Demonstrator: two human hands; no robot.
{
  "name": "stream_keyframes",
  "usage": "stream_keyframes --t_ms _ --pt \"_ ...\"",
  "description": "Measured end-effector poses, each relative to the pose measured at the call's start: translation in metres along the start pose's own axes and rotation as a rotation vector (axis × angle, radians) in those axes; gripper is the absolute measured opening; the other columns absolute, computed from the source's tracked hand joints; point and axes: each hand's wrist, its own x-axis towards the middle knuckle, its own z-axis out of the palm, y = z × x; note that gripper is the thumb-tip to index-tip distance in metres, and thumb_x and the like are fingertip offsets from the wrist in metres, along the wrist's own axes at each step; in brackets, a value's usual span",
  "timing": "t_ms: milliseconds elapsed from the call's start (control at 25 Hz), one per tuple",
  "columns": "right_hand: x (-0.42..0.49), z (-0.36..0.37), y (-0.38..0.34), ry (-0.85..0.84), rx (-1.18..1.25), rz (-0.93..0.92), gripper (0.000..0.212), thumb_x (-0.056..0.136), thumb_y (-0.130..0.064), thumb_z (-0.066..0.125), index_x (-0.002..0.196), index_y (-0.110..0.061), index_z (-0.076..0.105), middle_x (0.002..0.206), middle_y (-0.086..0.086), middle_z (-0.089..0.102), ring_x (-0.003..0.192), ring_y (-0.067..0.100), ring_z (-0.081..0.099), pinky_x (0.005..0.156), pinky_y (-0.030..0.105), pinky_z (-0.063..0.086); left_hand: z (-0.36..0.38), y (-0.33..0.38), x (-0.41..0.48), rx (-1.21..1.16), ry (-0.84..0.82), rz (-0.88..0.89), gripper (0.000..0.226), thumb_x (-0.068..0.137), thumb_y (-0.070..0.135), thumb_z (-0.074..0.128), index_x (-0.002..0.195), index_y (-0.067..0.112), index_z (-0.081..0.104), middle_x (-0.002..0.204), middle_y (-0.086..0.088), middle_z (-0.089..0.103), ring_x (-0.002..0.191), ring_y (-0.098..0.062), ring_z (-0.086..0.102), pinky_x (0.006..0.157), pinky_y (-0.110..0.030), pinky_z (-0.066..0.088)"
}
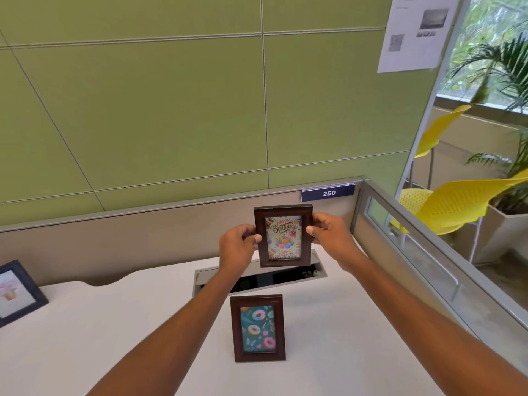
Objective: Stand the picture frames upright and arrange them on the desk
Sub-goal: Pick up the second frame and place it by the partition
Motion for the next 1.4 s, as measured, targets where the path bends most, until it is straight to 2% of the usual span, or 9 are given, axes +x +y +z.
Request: stream_keyframes --t_ms 240,360,520,720,800,1000,1160,1320,1400 --pt "0.012 -0.066 0.040 0.080 0.013 0.045 0.026 0.108 -0.010 0.061 0.129 -0.015 0.075 0.114 0.003 0.081 0.113 0.022 0.075 0.089 0.036 0.065 0.082 0.009 0.019 0.031 -0.073 -0.024 0.030 0.094 0.002 0.076 0.081 0.029 0.074 0.082 0.004 0.078 0.089 -0.028 0.080 0.083 -0.048 0.070" --pt "0.018 -0.093 0.057 0.110 0.042 0.071 0.024 0.106 -0.017 0.067 0.129 -0.016 0.074 0.112 0.001 0.082 0.112 0.021 0.077 0.090 0.037 0.066 0.121 0.010 0.030 0.020 -0.097 -0.046 0.029 0.094 0.000 0.074 0.081 0.026 0.074 0.082 0.000 0.078 0.082 -0.025 0.076 0.078 -0.043 0.069" --pt "0.034 -0.125 0.083 0.065 0.116 0.150 0.042 0.099 -0.049 0.071 0.127 -0.019 0.075 0.111 -0.001 0.085 0.113 0.025 0.079 0.100 0.047 0.064 0.166 0.011 0.045 0.015 -0.145 -0.049 0.027 0.096 -0.002 0.072 0.082 0.021 0.073 0.084 -0.003 0.077 0.080 -0.019 0.073 0.069 -0.031 0.066" --pt "0.062 -0.142 0.115 0.111 0.309 0.337 0.073 0.085 -0.088 0.041 0.110 -0.029 0.077 0.092 -0.009 0.085 0.094 0.015 0.081 0.091 0.046 0.063 0.215 0.004 0.070 0.052 -0.216 -0.053 0.020 0.095 -0.001 0.072 0.087 0.017 0.075 0.085 -0.003 0.077 0.080 -0.021 0.073 0.077 -0.043 0.070" --pt "0.071 -0.144 0.132 0.109 0.342 0.391 0.089 0.077 -0.099 0.030 0.113 -0.031 0.076 0.098 -0.005 0.086 0.098 0.016 0.082 0.092 0.045 0.062 0.230 0.000 0.081 0.066 -0.242 -0.047 0.021 0.094 -0.001 0.072 0.086 0.019 0.075 0.083 -0.002 0.076 0.079 -0.021 0.072 0.077 -0.045 0.070" --pt "0.091 -0.143 0.163 0.151 0.389 0.489 0.090 0.086 -0.095 0.018 0.110 -0.032 0.078 0.107 0.001 0.085 0.108 0.023 0.079 0.099 0.049 0.060 0.260 -0.015 0.104 0.086 -0.288 -0.046 0.013 0.096 0.000 0.071 0.094 0.011 0.077 0.086 -0.002 0.076 0.083 -0.020 0.075 0.077 -0.041 0.070" --pt "0.111 -0.135 0.185 0.168 0.396 0.488 0.088 0.089 -0.093 0.018 0.121 -0.038 0.079 0.115 0.001 0.085 0.112 0.024 0.080 0.108 0.053 0.056 0.274 -0.031 0.118 0.084 -0.316 -0.054 0.011 0.097 -0.002 0.070 0.094 0.008 0.076 0.086 -0.003 0.075 0.086 -0.021 0.075 0.078 -0.040 0.070" --pt "0.128 -0.128 0.199 0.191 0.415 0.488 0.078 0.094 -0.089 0.018 0.108 -0.045 0.081 0.114 -0.001 0.085 0.110 0.021 0.080 0.103 0.047 0.056 0.287 -0.048 0.134 0.086 -0.325 -0.075 0.015 0.096 -0.002 0.072 0.091 0.012 0.075 0.084 -0.003 0.074 0.083 -0.023 0.074 0.079 -0.044 0.070" --pt "0.134 -0.125 0.207 0.196 0.436 0.473 0.076 0.096 -0.087 0.018 0.114 -0.045 0.078 0.118 -0.002 0.084 0.110 0.019 0.080 0.100 0.044 0.057 0.293 -0.057 0.142 0.103 -0.331 -0.071 0.014 0.096 0.001 0.073 0.092 0.013 0.075 0.081 -0.001 0.073 0.079 -0.020 0.071 0.080 -0.045 0.069"
